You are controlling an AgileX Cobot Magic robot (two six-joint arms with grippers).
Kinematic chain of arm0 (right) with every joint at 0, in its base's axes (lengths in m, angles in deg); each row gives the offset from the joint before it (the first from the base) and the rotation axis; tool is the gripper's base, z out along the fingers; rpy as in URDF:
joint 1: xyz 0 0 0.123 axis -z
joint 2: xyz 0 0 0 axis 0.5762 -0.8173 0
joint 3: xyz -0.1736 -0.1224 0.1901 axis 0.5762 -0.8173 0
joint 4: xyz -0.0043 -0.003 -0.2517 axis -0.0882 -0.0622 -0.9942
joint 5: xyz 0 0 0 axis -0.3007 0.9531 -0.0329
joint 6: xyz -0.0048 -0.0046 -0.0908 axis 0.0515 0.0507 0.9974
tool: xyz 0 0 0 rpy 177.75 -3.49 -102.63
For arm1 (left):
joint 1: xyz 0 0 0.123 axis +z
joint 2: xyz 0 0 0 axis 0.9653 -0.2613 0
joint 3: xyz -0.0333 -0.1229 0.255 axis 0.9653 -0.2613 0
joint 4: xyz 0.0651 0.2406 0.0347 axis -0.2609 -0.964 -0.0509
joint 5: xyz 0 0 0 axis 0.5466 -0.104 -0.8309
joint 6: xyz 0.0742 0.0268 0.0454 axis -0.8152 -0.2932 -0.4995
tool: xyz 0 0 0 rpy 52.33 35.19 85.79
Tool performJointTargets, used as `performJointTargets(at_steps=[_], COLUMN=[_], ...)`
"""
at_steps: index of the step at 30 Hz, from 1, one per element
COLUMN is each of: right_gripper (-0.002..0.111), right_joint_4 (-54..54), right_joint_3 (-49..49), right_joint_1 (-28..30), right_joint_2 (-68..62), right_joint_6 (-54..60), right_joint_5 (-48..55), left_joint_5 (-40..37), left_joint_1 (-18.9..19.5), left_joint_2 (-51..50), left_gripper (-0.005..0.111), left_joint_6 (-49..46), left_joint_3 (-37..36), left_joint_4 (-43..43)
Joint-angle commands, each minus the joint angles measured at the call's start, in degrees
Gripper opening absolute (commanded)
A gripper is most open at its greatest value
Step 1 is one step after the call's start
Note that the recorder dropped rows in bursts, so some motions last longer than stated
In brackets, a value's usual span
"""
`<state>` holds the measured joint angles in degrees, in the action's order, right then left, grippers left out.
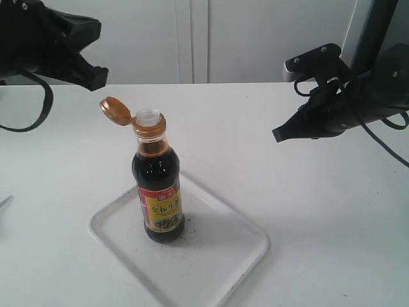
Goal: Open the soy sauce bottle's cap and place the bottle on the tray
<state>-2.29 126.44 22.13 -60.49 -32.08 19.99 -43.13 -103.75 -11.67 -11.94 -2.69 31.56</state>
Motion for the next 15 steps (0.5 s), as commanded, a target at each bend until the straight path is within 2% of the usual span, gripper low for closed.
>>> performJointTargets(at_steps=[1, 2, 4, 9, 15], right_gripper=[0.0, 0.0, 0.0, 0.0, 0.0], right_joint_4=[0.7, 0.7, 0.7, -1.1, -7.2], right_joint_3=[2.0, 2.9, 3.8, 7.2, 8.9], right_joint_1=[0.0, 0.0, 0.0, 0.1, 2.7], right_joint_2=[0.1, 0.1, 0.1, 0.1, 0.3], right_joint_6=[-1.2, -1.4, -2.6, -3.2, -9.6], right_joint_5=[0.1, 2.0, 3.5, 12.5, 20.7], left_joint_5=[-18.7, -23.2, -27.3, -33.6, -42.7], left_joint_1=[0.2, 0.2, 1.2, 5.7, 10.9], left_joint_2=[0.5, 0.5, 0.5, 0.5, 0.6], left_gripper=[0.0, 0.0, 0.0, 0.0, 0.0], left_joint_6=[0.2, 0.2, 0.8, 2.3, -0.1], left_joint_3=[6.3, 7.5, 8.7, 9.3, 9.3], left_joint_4=[0.8, 0.8, 1.0, 2.6, 4.2])
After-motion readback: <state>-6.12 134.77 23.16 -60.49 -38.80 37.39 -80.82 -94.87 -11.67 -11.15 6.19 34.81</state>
